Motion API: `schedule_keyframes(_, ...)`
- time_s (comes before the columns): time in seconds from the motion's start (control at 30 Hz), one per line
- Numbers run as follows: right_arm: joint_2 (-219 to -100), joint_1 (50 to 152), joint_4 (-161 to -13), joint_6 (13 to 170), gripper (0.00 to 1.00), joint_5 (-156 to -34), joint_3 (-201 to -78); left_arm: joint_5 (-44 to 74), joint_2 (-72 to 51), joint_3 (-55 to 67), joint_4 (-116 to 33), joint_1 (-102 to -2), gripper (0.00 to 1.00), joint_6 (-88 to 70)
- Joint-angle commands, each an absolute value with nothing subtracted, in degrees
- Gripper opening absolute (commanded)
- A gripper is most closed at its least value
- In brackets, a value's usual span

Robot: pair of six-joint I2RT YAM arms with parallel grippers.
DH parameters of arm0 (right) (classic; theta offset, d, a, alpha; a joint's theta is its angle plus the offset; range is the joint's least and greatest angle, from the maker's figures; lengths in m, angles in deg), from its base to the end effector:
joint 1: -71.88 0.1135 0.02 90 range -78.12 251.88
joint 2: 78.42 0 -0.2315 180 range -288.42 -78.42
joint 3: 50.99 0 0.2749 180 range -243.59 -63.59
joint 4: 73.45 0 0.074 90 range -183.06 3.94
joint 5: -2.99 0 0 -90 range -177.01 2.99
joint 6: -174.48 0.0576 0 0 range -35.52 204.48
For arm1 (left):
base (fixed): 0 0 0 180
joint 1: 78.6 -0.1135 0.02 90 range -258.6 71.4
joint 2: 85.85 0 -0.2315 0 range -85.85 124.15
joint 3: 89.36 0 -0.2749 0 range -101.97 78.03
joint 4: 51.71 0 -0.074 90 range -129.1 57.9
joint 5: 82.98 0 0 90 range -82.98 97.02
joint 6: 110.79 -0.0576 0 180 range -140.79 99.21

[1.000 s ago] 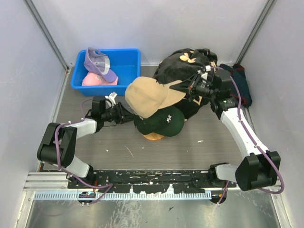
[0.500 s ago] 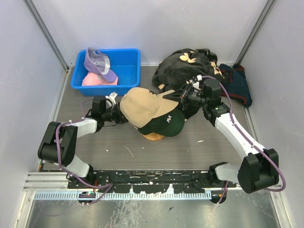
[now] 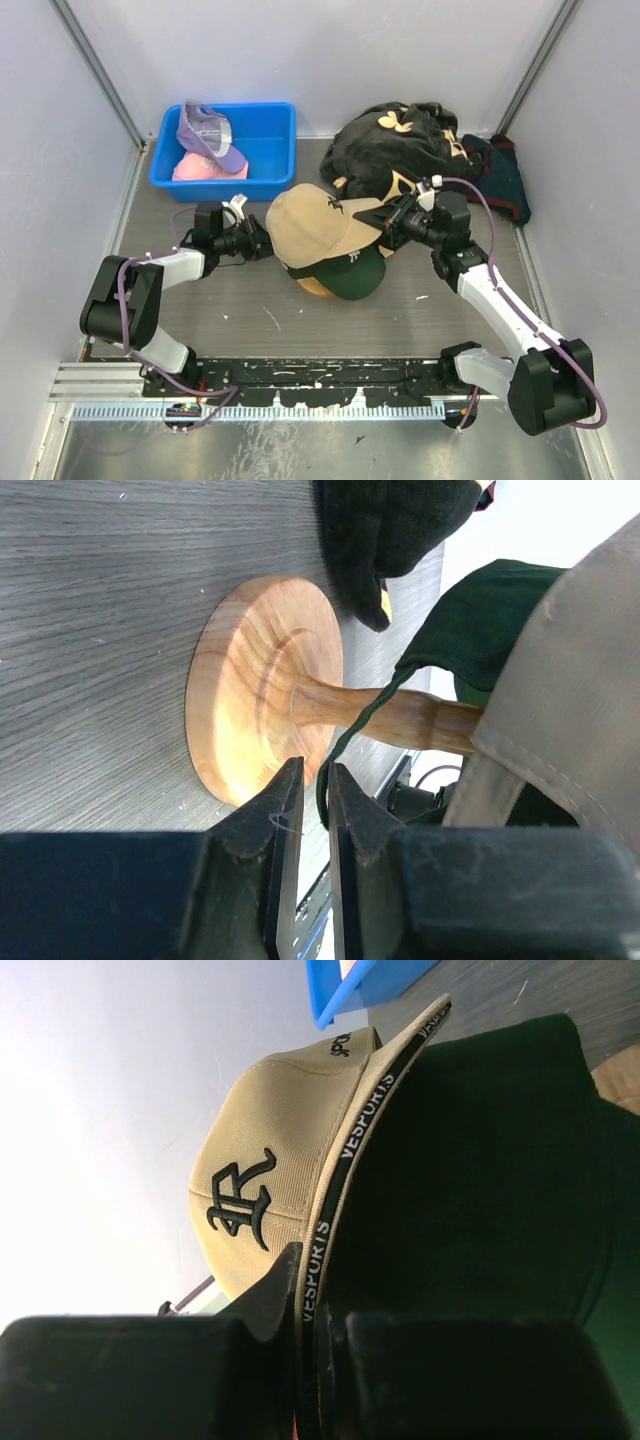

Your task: Stack the hats

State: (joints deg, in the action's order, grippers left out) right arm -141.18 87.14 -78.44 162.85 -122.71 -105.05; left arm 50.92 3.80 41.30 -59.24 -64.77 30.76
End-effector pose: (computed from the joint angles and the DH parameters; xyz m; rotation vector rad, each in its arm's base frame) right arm 0.2836 0.1122 0.2492 0.6348 2.0309 1.6363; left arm 0.3063 -0.1165 0.1046 -0.2628 2.3200 -1.4452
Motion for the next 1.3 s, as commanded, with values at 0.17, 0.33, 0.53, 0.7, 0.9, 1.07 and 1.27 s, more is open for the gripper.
schedule_keyframes(0.17, -139.7, 86.3, -72.83, 163.42, 0.01, -121.13, -103.48, 51.57, 4.04, 40.58, -58.53, -64.62, 0.18, 29.44)
schedule_keyframes(0.33, -141.36, 85.84, -67.65, 168.1, 0.01, -123.71, -106.25, 50.97, 3.32, 41.66, -56.92, -64.58, 0.15, 28.11)
schedule_keyframes(0.53, -142.64, 85.84, -58.53, 176.42, 0.01, -125.16, -107.96, 49.72, 2.18, 42.9, -54.09, -64.6, 0.1, 26.1)
schedule_keyframes(0.7, -142.38, 85.79, -58.81, 177.34, 0.01, -124.94, -108.37, 49.37, 1.45, 43.78, -53.25, -64.55, 0.07, 25.53)
schedule_keyframes(0.9, -141.54, 85.85, -60.96, 176.69, 0.01, -125.04, -105.31, 49.16, 1.3, 44.04, -52.9, -64.54, 0.06, 25.35)
schedule_keyframes(1.07, -141.04, 85.83, -65.01, 174.44, 0.01, -125.52, -104.32, 49.04, 1.33, 43.84, -52.57, -64.55, 0.04, 25.36)
schedule_keyframes(1.27, -140.33, 85.85, -69.46, 171.93, 0.01, -124.8, -103.31, 48.79, 1.68, 44.0, -52.78, -64.61, 0.0, 25.78)
